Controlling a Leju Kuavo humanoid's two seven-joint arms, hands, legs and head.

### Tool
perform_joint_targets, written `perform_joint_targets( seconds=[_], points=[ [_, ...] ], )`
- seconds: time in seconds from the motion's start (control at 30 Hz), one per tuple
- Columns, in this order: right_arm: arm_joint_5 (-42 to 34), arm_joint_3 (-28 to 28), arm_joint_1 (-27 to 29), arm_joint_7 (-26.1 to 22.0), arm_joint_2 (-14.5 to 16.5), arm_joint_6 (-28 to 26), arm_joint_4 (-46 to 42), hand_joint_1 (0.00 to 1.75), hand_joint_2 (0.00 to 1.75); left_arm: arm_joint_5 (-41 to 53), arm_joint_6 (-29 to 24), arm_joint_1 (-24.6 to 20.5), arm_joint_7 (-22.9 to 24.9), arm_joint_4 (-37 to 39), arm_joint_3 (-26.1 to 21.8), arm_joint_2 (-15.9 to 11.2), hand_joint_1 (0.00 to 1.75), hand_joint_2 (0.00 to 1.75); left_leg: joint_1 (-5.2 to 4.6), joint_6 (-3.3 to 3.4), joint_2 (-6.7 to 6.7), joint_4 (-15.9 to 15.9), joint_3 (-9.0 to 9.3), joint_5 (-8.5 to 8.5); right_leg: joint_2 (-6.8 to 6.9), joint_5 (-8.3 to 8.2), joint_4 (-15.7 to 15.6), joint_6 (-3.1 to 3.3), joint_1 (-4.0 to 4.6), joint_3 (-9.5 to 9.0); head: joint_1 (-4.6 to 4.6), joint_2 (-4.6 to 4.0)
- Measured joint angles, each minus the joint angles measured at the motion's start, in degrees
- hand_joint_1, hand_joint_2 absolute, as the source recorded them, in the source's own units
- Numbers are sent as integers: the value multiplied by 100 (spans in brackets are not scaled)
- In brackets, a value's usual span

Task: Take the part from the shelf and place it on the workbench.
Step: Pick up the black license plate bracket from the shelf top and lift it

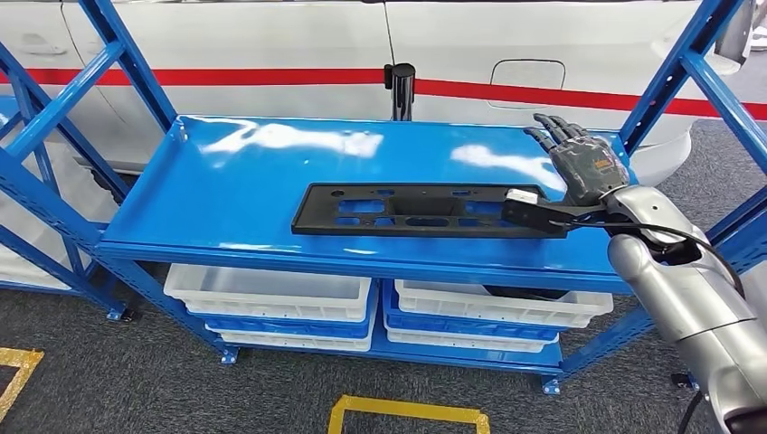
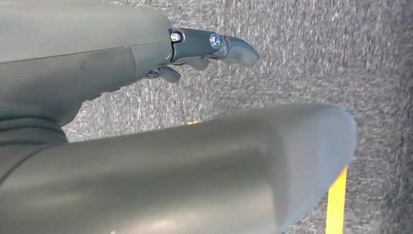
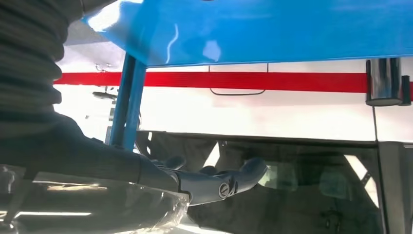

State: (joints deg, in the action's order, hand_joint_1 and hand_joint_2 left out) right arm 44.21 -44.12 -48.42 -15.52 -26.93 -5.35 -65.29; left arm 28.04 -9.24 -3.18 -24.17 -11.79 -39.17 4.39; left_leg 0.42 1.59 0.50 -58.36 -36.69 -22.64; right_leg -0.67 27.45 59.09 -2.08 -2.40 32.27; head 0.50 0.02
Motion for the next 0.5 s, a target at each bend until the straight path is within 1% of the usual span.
perform_joint_targets(
  seconds=[0.03,0.07,0.13,0.17,0.2,0.23,0.27,0.3,0.33,0.37,0.4,0.43,0.47,0.5],
  points=[
    [-9,3,-4,0,-2,4,-11,0,175,-1,1,3,-9,1,-1,2,0,0,15,-24,-2,-89,-41,-72,0,-19,0,36,-6,8,2,0],
    [-31,9,-11,0,-4,29,-28,0,175,-2,1,4,-18,1,-2,4,0,0,26,-51,-4,-287,-126,-212,1,-37,-3,68,-12,20,3,0],
    [-155,30,-40,-5,-12,228,-66,0,175,-13,-11,5,-28,1,-9,7,0,0,30,-99,-5,-992,-421,-614,3,-66,-2,113,2,55,7,0],
    [-257,38,-68,-17,-19,452,-82,0,175,-20,-21,7,-22,2,-13,7,0,0,31,-107,-6,-1361,-577,-771,4,-75,-2,127,14,74,6,0],
    [-378,36,-107,-41,-33,755,-96,0,175,-30,-31,10,-9,2,-18,7,0,0,31,-98,-6,-1584,-663,-836,4,-85,-1,142,30,88,6,0],
    [-506,23,-159,-74,-56,1101,-111,0,175,-37,-38,12,10,3,-25,7,0,0,26,-71,-8,-1588,-641,-793,3,-92,-1,150,47,95,5,0],
    [-635,4,-231,-112,-83,1453,-131,0,175,-41,-45,12,35,3,-35,7,0,0,17,-23,-14,-1377,-509,-661,2,-96,-2,154,68,97,4,0],
    [-759,-20,-317,-150,-111,1761,-153,0,175,-44,-55,10,62,3,-50,4,0,0,-3,48,-27,-998,-289,-483,0,-100,-4,157,81,95,4,0],
    [-889,-55,-421,-180,-138,2028,-176,0,175,-43,-68,4,91,2,-71,-7,0,0,-31,135,-37,-608,-67,-358,-1,-103,-5,150,95,95,-2,0],
    [-1012,-102,-530,-201,-163,2245,-195,0,175,-43,-79,-1,117,2,-91,-14,0,0,-64,208,-40,-301,101,-275,-1,-108,-7,141,99,97,-3,0],
    [-1136,-165,-633,-214,-188,2435,-210,0,175,-43,-88,-7,140,1,-113,-23,0,0,-97,263,-40,-126,190,-250,2,-116,-10,125,91,104,2,0],
    [-1265,-235,-719,-219,-209,2600,-228,0,175,-43,-93,-12,162,0,-134,-32,0,0,-124,291,-31,-68,211,-266,7,-127,-18,105,86,111,6,0],
    [-1405,-304,-788,-220,-227,2734,-252,0,175,-43,-96,-14,178,-1,-152,-33,0,0,-143,303,-25,-37,211,-248,10,-143,-41,79,80,113,17,0],
    [-1561,-369,-854,-217,-245,2848,-281,0,175,-44,-99,-16,196,-1,-173,-38,0,0,-134,304,-16,27,233,-210,19,-146,-40,57,83,127,19,0]
  ],
)
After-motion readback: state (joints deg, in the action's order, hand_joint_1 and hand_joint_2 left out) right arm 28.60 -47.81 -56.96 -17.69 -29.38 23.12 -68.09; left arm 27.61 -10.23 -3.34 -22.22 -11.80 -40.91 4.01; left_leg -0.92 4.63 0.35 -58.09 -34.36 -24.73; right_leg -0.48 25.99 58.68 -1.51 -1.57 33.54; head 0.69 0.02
